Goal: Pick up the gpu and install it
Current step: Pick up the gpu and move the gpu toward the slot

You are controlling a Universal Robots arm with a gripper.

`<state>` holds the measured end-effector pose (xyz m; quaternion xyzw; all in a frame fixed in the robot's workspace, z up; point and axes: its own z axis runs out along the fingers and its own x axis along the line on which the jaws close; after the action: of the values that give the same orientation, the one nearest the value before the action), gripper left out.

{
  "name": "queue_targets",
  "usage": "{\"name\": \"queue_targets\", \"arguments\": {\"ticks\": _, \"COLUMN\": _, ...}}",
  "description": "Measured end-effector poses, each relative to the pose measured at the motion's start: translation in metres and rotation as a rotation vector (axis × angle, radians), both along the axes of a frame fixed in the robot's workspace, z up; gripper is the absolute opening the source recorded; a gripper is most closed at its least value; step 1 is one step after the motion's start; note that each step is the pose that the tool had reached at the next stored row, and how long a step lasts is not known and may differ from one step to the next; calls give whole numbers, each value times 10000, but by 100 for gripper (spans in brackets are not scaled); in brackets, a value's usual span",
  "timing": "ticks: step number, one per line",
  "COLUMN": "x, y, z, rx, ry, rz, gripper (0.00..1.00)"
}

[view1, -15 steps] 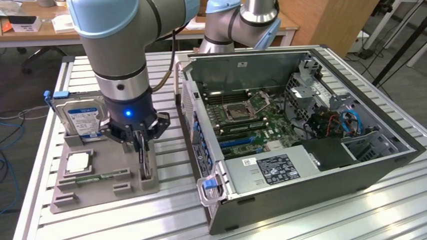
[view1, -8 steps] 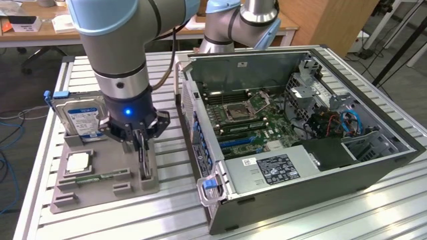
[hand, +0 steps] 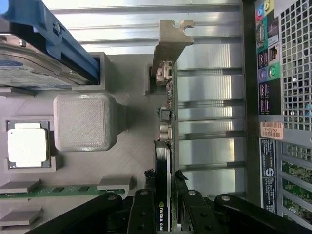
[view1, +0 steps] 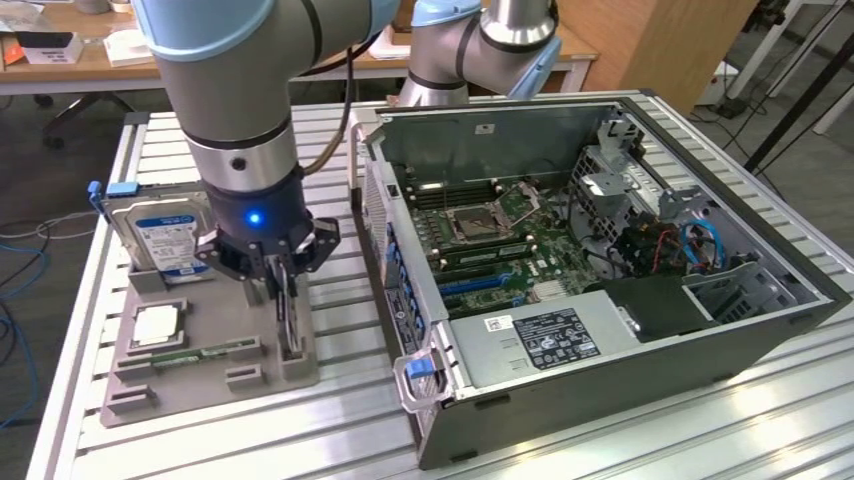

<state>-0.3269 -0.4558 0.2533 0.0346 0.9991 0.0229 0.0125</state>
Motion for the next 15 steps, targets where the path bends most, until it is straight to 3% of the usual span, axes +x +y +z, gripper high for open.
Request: {"name": "queue_targets", "arguments": {"ticks": 15, "x": 0, "y": 0, "z": 129, "rx": 78, "ry": 0, "rz": 0, "gripper": 26}}
